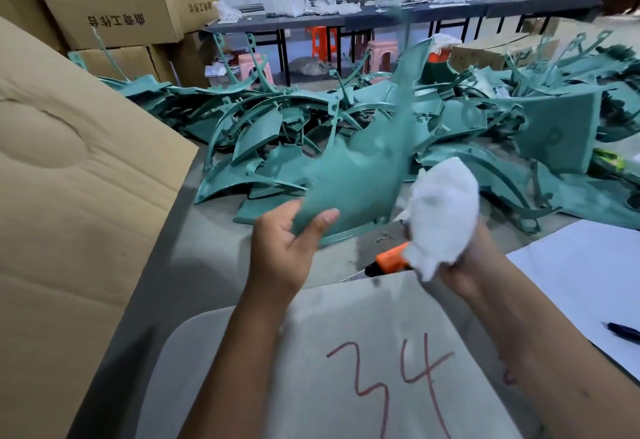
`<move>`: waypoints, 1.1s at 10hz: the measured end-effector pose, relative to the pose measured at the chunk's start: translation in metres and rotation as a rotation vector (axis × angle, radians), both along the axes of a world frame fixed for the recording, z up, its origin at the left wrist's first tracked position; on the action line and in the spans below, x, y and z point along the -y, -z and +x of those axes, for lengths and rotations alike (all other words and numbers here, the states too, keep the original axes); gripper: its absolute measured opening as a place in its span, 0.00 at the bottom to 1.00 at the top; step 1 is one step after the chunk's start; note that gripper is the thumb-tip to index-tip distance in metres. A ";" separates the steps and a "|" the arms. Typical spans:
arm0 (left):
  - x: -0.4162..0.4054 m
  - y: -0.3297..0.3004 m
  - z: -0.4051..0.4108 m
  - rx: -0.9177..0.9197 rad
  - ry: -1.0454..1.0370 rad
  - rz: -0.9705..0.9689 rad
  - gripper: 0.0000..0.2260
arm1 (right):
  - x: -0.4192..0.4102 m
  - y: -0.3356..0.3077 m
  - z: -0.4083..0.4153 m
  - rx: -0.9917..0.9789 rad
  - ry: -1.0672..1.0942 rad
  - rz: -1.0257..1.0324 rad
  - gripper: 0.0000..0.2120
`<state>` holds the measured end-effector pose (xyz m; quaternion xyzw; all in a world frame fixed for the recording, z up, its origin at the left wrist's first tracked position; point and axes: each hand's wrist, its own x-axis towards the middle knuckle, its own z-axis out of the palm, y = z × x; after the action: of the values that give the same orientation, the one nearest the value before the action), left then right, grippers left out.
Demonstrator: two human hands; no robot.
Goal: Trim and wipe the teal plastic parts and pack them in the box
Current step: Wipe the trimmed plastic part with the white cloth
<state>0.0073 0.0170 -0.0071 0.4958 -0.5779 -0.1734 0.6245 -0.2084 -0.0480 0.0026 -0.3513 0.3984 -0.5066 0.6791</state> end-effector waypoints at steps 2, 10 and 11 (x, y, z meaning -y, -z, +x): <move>-0.013 -0.014 0.016 -0.252 0.027 0.256 0.04 | 0.004 -0.002 0.008 -0.089 0.256 -0.211 0.18; -0.008 0.002 -0.019 -0.497 -0.055 0.210 0.05 | -0.016 0.011 0.039 -0.541 0.186 -0.524 0.17; -0.007 0.000 -0.023 -0.559 -0.113 0.150 0.08 | -0.020 0.008 0.041 -0.405 0.139 -0.505 0.17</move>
<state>-0.0162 0.0242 -0.0073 0.5049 -0.3406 -0.3103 0.7299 -0.1676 -0.0282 -0.0049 -0.5740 0.4102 -0.5545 0.4415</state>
